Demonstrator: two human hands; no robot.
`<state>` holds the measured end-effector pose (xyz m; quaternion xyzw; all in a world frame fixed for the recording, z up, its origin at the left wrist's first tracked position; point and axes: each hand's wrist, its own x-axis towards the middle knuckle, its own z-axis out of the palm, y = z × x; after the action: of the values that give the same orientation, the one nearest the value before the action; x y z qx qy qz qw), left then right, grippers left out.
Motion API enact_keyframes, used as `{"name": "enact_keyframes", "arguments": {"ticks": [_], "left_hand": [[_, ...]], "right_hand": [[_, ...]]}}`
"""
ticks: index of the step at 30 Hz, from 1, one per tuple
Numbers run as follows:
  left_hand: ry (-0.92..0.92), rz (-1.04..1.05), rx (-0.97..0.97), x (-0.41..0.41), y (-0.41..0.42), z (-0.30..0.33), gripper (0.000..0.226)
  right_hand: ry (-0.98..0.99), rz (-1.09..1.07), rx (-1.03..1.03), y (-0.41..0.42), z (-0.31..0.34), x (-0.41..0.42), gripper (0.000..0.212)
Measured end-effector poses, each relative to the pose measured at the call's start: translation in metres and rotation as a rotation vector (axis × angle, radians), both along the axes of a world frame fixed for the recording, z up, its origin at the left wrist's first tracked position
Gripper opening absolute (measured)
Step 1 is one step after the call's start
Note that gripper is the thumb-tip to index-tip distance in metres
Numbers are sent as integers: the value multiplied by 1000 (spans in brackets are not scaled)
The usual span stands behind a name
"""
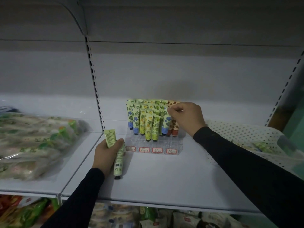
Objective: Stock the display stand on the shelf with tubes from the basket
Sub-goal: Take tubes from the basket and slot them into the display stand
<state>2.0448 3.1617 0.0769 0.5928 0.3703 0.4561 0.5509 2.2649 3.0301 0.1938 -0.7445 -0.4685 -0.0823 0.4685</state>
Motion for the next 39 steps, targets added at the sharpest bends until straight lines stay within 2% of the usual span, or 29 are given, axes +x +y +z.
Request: {"name": "enact_keyframes", "arguments": {"ticks": [7,18,23,29,32,36,39], "left_hand": [[-21,-9,-20,0,2,-3,13],[-74,-13,-54,-1,4,-4,16],[-134,-10,-85,-1,3,-3,15],[-166,-17,-106,-2,5,-3,16],[-156,-25,-99,-2,7,-4,17],[-166,-42,-110,-2,10,-6,17],[-167,-52,-121,-2,12,-8,16]], "right_hand": [[-19,17,-49,3,0,-1,20],[-106,165,-66,28,18,-38,21],[-229,205,-147,62,27,-61,24],[-413,148,-209,105,27,-77,28],[-446,105,-263,113,23,-78,30],[-471,58,-271,117,18,-78,46],[-464,56,-270,120,18,-77,45]]}}
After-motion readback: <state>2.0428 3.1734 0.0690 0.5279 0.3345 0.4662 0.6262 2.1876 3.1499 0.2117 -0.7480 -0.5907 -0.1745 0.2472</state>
